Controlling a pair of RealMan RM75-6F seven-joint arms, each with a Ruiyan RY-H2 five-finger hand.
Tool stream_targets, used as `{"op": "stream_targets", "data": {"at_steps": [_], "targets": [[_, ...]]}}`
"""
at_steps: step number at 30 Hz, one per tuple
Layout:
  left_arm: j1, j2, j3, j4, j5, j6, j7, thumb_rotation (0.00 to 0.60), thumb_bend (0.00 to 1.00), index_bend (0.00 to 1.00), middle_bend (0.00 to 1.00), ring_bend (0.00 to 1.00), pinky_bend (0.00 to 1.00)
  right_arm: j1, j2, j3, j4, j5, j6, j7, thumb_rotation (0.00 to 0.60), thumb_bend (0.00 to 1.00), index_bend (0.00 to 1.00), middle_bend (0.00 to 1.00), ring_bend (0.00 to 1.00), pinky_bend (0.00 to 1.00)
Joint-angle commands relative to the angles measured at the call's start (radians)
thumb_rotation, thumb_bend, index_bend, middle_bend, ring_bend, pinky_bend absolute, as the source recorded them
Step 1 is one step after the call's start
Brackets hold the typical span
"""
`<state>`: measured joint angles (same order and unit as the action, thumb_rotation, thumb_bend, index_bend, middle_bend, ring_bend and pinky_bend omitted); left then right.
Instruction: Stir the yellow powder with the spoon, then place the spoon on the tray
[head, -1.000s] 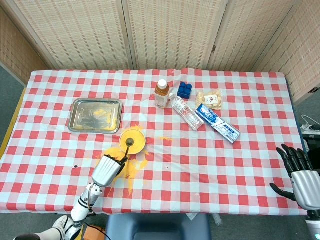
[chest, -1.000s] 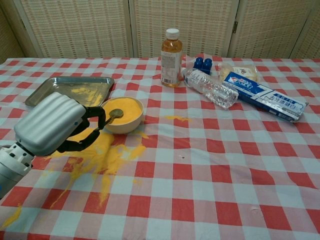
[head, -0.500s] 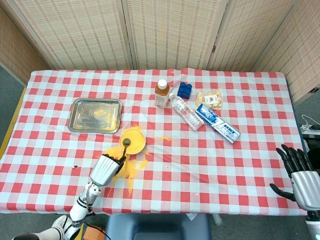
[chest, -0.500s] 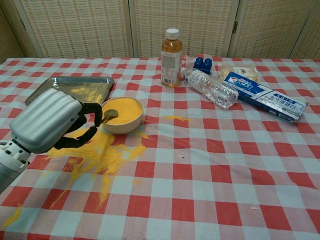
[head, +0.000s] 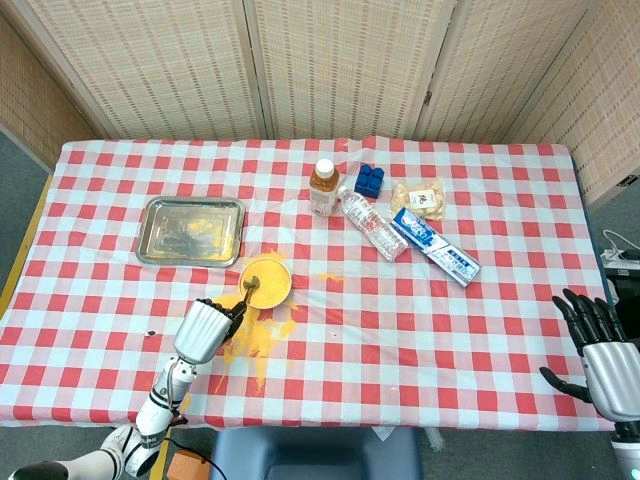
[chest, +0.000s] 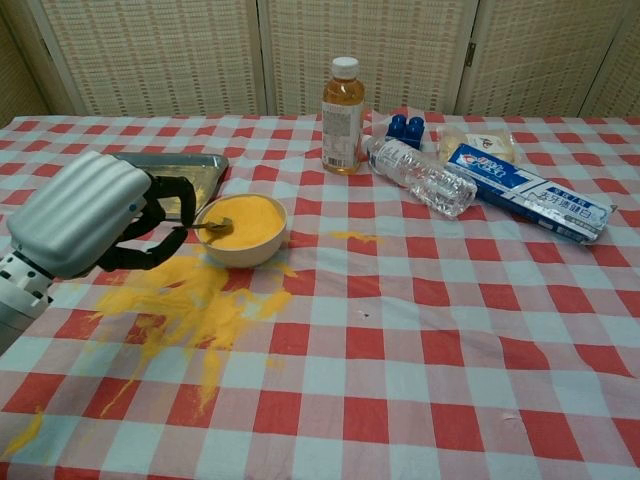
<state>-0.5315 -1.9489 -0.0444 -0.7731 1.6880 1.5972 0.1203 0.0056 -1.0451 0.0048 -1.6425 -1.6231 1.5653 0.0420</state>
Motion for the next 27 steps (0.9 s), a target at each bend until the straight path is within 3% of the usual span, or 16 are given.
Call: {"op": "stream_targets", "data": {"at_steps": [1,15,23,27], "targets": [[-0.009,0.028,-0.013,-0.05,-0.007,-0.009,-0.01,0.6,0.76,0.79,1.0,1.0,1.0,0.0,0.0,0.001,0.0,0.001,0.001,0.001,0.6,0.06,0.0,0.0,0.0,0.0],[-0.02,0.126,-0.058,-0.266,-0.036,-0.037,0.023,0.6,0.82,0.79,1.0,1.0,1.0,-0.001,0.0,0.001,0.002,0.0,0.004,0.004,0.6,0.06,0.0,0.0,0.0,0.0],[-0.02,0.257,-0.117,-0.612,-0.182,-0.19,0.052,0.6,0.82,0.79,1.0,1.0,1.0,-0.001,0.003,0.001,0.003,0.0,0.004,0.013,0.6,0.06,0.0,0.0,0.0,0.0],[-0.016,0.296,-0.137,-0.712,-0.247,-0.243,0.051,0.6,0.81,0.79,1.0,1.0,1.0,-0.003,0.005,0.001,0.003,0.0,0.008,0.015,0.6,0.06,0.0,0.0,0.0,0.0]]}}
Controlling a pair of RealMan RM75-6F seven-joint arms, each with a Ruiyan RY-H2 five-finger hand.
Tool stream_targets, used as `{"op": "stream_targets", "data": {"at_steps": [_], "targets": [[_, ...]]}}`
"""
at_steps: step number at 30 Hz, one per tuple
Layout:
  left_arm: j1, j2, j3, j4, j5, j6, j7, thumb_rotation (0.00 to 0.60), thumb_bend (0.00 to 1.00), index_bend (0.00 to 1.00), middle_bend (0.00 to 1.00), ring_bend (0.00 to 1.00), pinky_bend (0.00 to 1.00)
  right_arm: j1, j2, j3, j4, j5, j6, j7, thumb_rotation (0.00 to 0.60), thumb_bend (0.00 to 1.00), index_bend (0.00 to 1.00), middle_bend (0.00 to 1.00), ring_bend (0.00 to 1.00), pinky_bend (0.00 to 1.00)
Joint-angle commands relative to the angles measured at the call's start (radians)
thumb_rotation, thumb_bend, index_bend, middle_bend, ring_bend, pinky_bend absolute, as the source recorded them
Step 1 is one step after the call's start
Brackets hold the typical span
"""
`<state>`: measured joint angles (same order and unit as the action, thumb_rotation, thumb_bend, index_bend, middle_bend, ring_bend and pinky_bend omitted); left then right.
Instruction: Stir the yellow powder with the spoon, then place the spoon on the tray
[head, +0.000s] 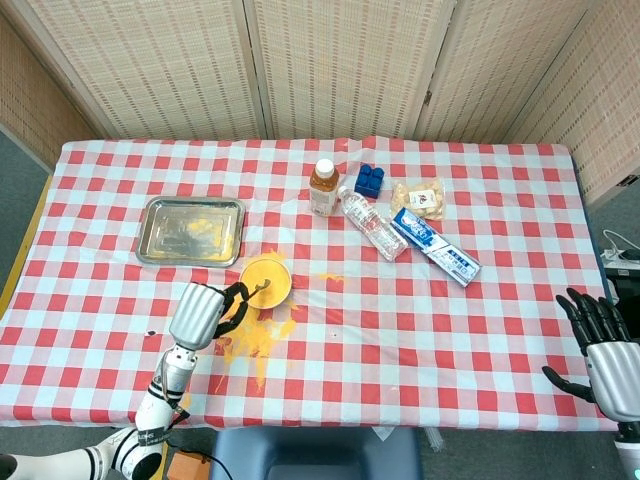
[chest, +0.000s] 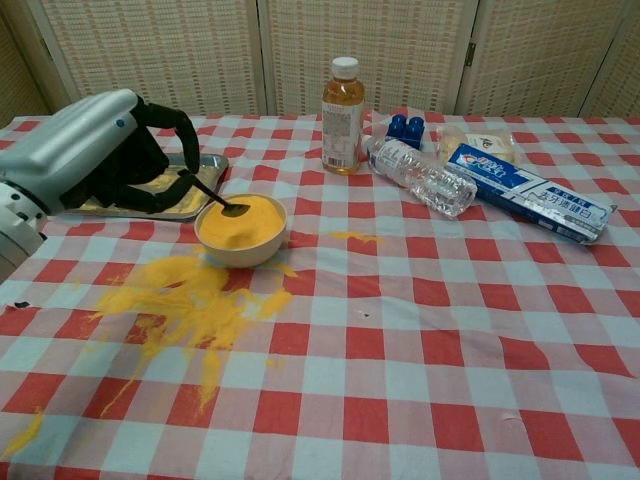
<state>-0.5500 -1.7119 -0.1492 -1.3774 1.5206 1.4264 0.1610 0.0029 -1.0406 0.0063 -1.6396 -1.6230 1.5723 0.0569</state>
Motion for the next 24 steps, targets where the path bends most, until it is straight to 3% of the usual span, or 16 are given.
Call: {"op": "stream_targets", "data": {"at_steps": [1,12,24], "targets": [[0.003,0.065,-0.034,-0.123,-0.092,-0.082,0.009,0.6,0.81,0.79,1.0,1.0,1.0,0.0,0.0,0.0,0.0,0.0,0.0,0.0,0.6,0.06,0.0,0.0,0.0,0.0],[0.003,0.079,-0.044,-0.178,-0.18,-0.161,0.004,0.6,0.8,0.79,1.0,1.0,1.0,-0.002,0.001,0.001,0.0,0.0,0.003,0.001,0.6,0.06,0.0,0.0,0.0,0.0],[-0.011,0.05,-0.064,-0.06,-0.17,-0.145,0.015,0.6,0.8,0.79,1.0,1.0,1.0,-0.001,0.001,0.003,0.002,0.008,-0.003,-0.003,0.6,0.06,0.0,0.0,0.0,0.0]]}}
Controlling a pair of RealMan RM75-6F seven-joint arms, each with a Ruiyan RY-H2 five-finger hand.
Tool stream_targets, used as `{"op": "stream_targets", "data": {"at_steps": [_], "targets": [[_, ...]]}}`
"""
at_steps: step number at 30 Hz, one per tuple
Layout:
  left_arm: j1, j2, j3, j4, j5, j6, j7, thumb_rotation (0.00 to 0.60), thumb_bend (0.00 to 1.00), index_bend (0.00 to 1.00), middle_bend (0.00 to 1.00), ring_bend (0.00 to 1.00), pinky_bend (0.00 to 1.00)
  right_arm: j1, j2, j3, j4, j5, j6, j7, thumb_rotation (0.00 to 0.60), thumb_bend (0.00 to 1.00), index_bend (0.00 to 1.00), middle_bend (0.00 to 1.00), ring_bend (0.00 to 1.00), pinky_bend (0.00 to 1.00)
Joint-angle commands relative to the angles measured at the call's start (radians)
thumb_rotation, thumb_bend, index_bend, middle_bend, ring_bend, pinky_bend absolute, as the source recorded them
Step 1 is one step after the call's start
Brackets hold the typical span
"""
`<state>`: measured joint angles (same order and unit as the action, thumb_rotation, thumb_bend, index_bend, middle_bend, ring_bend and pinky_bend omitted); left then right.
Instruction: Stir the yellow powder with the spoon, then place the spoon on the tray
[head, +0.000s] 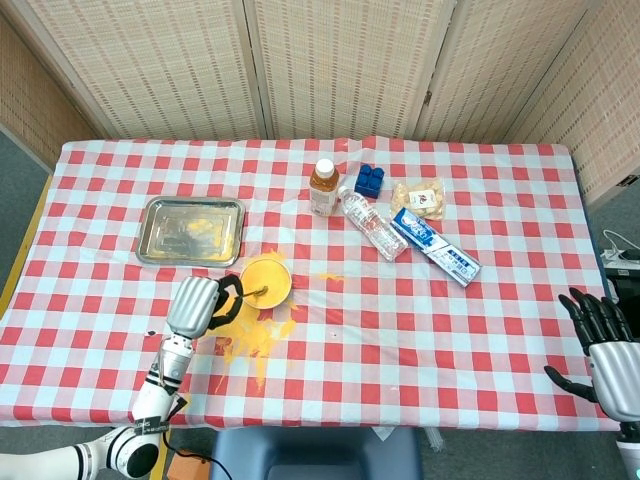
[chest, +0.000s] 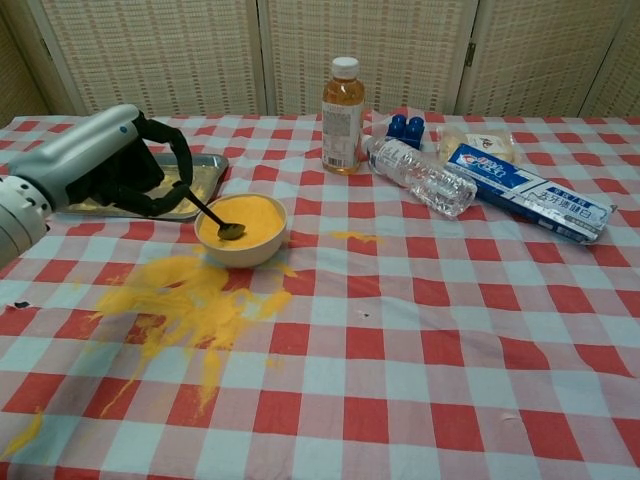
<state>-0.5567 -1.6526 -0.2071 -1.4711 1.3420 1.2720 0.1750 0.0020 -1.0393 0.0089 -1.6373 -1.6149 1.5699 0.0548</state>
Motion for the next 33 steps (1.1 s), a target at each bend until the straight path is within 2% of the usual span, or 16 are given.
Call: {"op": "stream_targets", "data": {"at_steps": [1,6,13,23,33], "targets": [[-0.007,-0.014,-0.007,0.051,0.017,0.017,0.003,0.6,0.8,0.79,1.0,1.0,1.0,0.0,-0.001,0.0,0.0,0.0,-0.001,-0.003,0.6,0.06,0.0,0.0,0.0,0.0],[-0.012,-0.039,-0.016,0.126,0.046,0.053,-0.014,0.6,0.8,0.79,1.0,1.0,1.0,0.0,-0.002,0.001,-0.001,0.002,-0.002,-0.005,0.6,0.06,0.0,0.0,0.0,0.0],[-0.011,-0.04,-0.014,0.133,0.057,0.061,-0.032,0.6,0.81,0.79,1.0,1.0,1.0,0.001,-0.003,0.003,-0.001,0.006,-0.004,-0.008,0.6,0.06,0.0,0.0,0.0,0.0],[0.01,-0.007,0.002,0.003,0.038,0.046,-0.028,0.6,0.81,0.79,1.0,1.0,1.0,-0.002,-0.001,0.0,-0.002,-0.003,0.003,-0.004,0.6,0.07,0.0,0.0,0.0,0.0],[0.017,0.002,-0.004,-0.04,-0.041,-0.006,-0.011,0.6,0.81,0.79,1.0,1.0,1.0,-0.009,0.004,-0.002,-0.004,-0.009,0.017,0.0,0.6,0.06,0.0,0.0,0.0,0.0]]}}
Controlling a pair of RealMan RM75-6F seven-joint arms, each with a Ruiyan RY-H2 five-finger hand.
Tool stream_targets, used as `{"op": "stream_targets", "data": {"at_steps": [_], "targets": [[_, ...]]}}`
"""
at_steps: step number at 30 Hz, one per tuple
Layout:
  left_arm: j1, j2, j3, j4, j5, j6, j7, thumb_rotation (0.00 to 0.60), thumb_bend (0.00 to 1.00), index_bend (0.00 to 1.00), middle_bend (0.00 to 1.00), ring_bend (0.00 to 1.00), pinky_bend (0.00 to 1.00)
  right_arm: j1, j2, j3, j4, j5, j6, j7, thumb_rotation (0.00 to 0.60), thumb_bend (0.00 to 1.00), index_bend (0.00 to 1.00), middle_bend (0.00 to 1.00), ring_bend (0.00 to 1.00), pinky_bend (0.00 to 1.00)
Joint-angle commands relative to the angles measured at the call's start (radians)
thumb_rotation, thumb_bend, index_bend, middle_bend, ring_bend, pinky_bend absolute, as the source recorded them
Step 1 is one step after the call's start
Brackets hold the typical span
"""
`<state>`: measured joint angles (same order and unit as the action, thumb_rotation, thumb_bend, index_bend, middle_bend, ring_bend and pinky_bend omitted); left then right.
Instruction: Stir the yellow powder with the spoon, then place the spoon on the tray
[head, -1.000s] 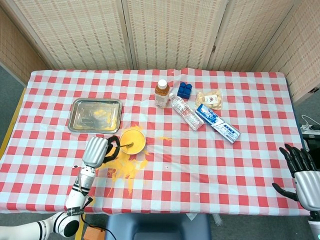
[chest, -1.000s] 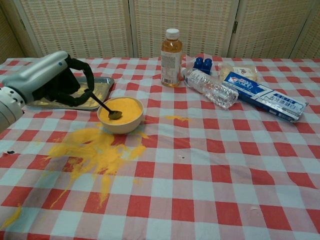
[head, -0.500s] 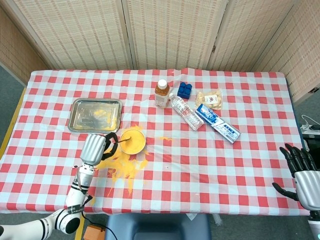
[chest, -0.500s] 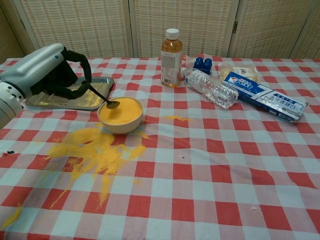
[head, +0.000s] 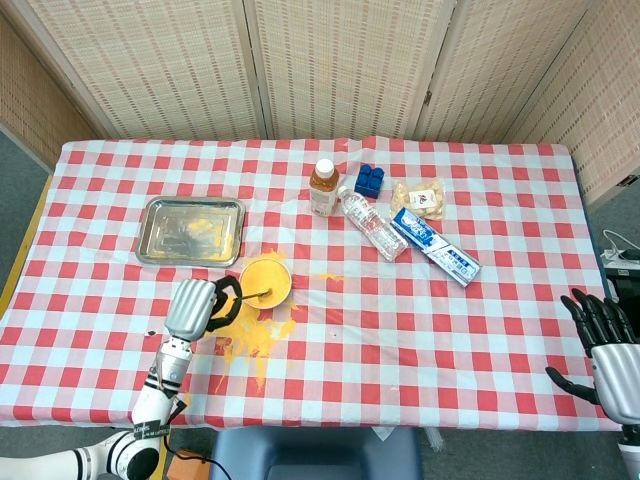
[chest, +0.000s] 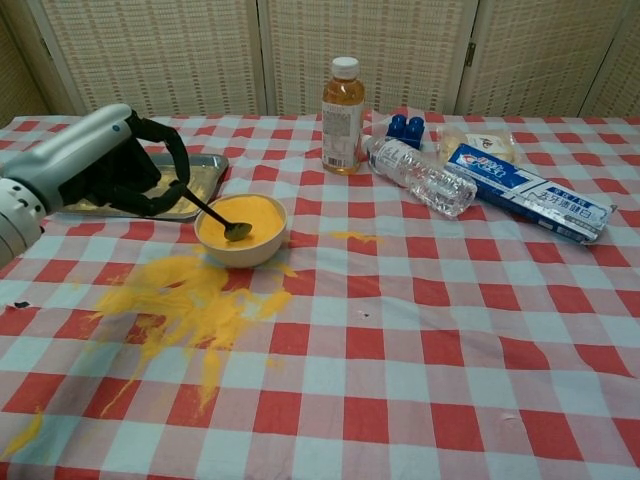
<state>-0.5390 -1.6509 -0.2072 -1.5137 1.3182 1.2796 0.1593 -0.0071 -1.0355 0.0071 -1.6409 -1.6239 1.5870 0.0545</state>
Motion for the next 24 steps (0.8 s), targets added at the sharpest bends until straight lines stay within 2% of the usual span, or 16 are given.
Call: {"op": "stream_targets", "data": {"at_steps": [1,6,16,24], "targets": [[-0.001,-0.002,-0.007,0.008,-0.022,-0.017,0.006,0.6,0.81,0.79,1.0,1.0,1.0,0.0,0.0,0.0,0.0,0.0,0.0,0.001,0.6,0.06,0.0,0.0,0.0,0.0],[-0.008,-0.015,-0.025,0.055,-0.04,-0.022,0.003,0.6,0.81,0.79,1.0,1.0,1.0,0.0,0.0,0.001,0.001,0.002,-0.001,0.0,0.6,0.06,0.0,0.0,0.0,0.0],[-0.022,-0.052,-0.033,0.179,0.032,0.045,-0.01,0.6,0.81,0.79,1.0,1.0,1.0,0.003,-0.003,0.003,-0.001,0.008,-0.009,-0.008,0.6,0.06,0.0,0.0,0.0,0.0],[-0.021,-0.056,-0.03,0.19,0.052,0.061,-0.031,0.6,0.81,0.79,1.0,1.0,1.0,0.002,-0.002,0.004,-0.002,0.01,-0.009,-0.008,0.6,0.06,0.0,0.0,0.0,0.0]]}}
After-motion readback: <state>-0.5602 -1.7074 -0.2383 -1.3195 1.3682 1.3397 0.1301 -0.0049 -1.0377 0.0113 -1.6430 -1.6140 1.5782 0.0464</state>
